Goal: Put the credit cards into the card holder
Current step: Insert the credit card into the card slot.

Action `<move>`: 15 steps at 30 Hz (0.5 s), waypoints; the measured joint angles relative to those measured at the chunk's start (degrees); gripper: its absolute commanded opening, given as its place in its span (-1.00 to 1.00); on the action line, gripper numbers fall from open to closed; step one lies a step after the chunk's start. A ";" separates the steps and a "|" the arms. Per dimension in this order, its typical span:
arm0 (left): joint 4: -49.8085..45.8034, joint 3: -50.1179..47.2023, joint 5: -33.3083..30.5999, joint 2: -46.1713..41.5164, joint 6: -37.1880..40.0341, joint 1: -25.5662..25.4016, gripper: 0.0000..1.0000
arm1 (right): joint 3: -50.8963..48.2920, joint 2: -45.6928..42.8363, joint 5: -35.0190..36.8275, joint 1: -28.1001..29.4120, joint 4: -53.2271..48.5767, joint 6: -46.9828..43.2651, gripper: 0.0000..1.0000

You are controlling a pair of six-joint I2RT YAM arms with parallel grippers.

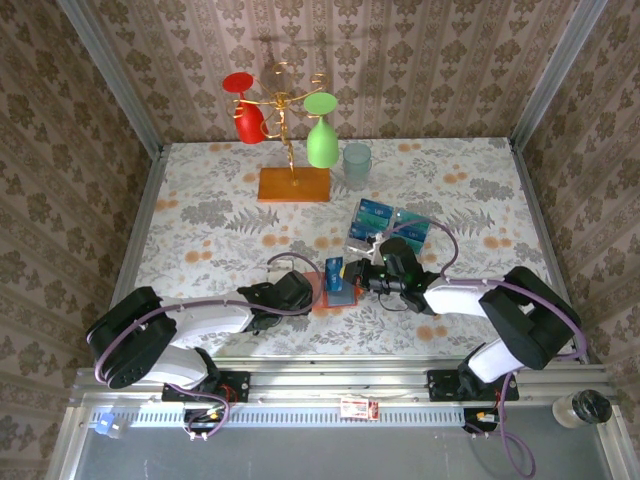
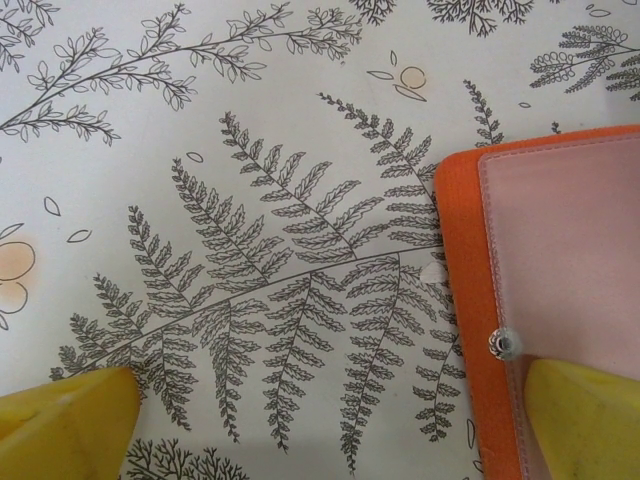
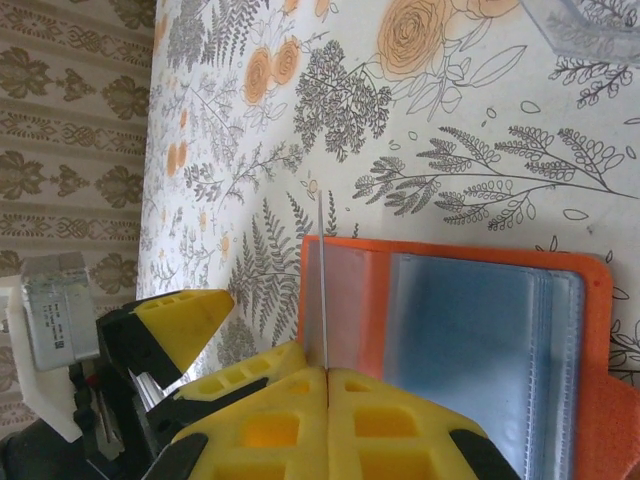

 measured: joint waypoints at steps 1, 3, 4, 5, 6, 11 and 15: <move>0.00 0.00 -0.07 0.00 0.00 -0.02 1.00 | -0.20 0.17 0.09 0.09 0.26 0.20 -1.00; 0.00 0.00 -0.09 0.09 0.00 -0.02 1.00 | -0.59 0.61 0.24 0.24 0.98 0.52 -1.00; 0.00 0.00 -0.09 0.20 0.00 -0.02 1.00 | -0.85 0.76 0.33 0.28 1.42 0.61 -1.00; 0.00 0.00 -0.09 0.22 0.00 -0.02 1.00 | -1.05 0.83 0.42 0.28 1.73 0.61 -1.00; 0.00 0.00 -0.09 0.24 0.00 -0.02 1.00 | -1.27 0.87 0.46 0.28 1.97 0.63 -1.00; 0.00 0.00 -0.09 0.24 0.00 -0.02 1.00 | -1.86 1.66 0.63 0.28 3.43 0.85 -1.00; 0.02 0.00 -0.09 0.26 0.00 -0.04 1.00 | -2.14 2.86 0.70 0.31 4.44 1.27 -1.00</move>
